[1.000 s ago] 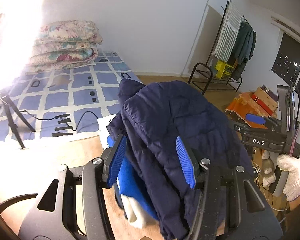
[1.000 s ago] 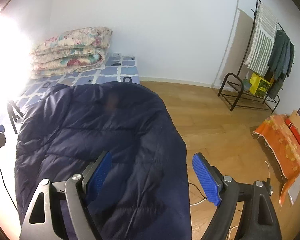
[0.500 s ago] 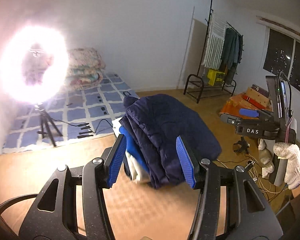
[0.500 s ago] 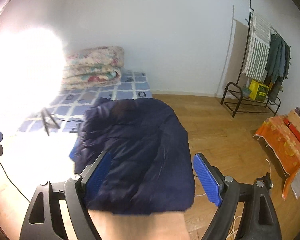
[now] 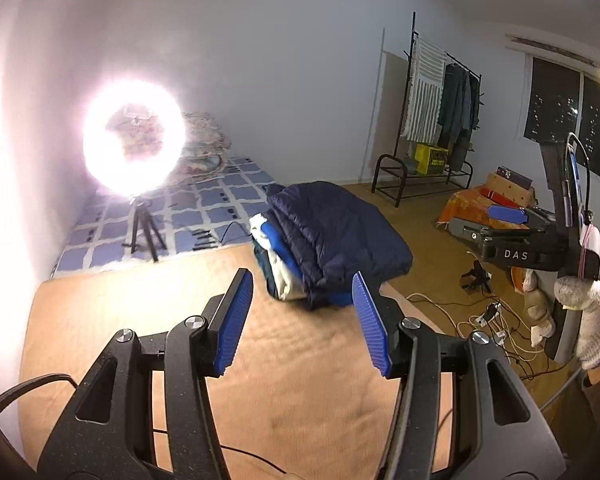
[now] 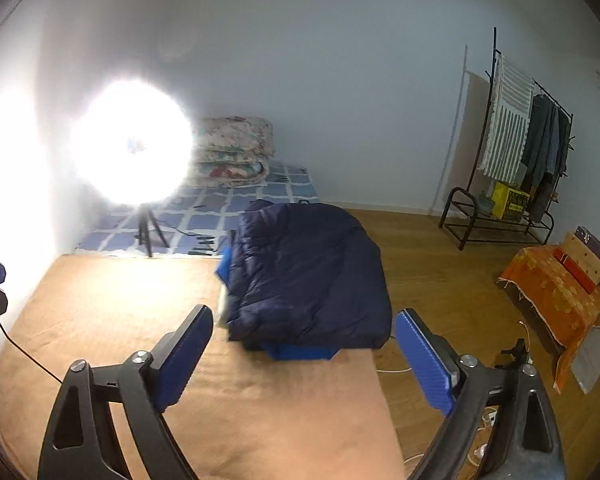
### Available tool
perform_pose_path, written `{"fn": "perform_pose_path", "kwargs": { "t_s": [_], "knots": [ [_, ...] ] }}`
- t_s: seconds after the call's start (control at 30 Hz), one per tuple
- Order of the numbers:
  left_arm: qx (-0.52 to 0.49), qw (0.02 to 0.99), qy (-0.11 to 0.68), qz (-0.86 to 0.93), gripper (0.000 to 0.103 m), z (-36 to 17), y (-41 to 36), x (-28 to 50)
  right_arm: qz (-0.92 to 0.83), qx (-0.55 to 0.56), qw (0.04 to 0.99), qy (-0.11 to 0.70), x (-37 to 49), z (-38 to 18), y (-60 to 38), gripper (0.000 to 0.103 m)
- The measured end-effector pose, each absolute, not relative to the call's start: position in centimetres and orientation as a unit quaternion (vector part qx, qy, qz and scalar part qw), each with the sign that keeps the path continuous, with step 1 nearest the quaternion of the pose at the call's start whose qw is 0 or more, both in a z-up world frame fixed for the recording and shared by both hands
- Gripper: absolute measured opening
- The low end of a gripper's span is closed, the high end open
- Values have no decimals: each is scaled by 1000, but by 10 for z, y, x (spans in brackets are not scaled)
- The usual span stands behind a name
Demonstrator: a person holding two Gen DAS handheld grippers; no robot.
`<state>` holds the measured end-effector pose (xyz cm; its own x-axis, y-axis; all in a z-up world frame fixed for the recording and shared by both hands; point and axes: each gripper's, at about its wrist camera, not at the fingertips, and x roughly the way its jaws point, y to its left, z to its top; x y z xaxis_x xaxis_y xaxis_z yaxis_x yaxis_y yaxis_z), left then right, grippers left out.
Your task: Fold large clothes
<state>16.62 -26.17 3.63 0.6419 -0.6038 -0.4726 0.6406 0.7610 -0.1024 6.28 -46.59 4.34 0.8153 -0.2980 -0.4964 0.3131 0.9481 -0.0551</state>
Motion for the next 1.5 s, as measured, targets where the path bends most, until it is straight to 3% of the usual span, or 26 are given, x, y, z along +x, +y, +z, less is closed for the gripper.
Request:
{"fn": "perform_pose_path", "kwargs": {
  "t_s": [0.13,0.23,0.4,0.47,0.83,1.5],
  "knots": [
    [38,908,249,-336,54,27,-239,139,-159,20,955,248,37,32,-439,97],
    [51,913,239,-326,66,20,-228,122,-166,25,957,236,26,23,-425,99],
    [48,914,240,-323,70,7,-214,101,-166,35,959,227,13,3,-397,101],
    [46,916,238,-321,79,4,-211,96,-171,33,959,223,10,-3,-387,102],
    [55,924,210,-316,103,-13,-200,79,-196,40,961,192,-2,-23,-370,103],
    [73,932,220,-279,103,-23,-195,64,-218,21,960,173,-6,-31,-363,103]
  ]
}}
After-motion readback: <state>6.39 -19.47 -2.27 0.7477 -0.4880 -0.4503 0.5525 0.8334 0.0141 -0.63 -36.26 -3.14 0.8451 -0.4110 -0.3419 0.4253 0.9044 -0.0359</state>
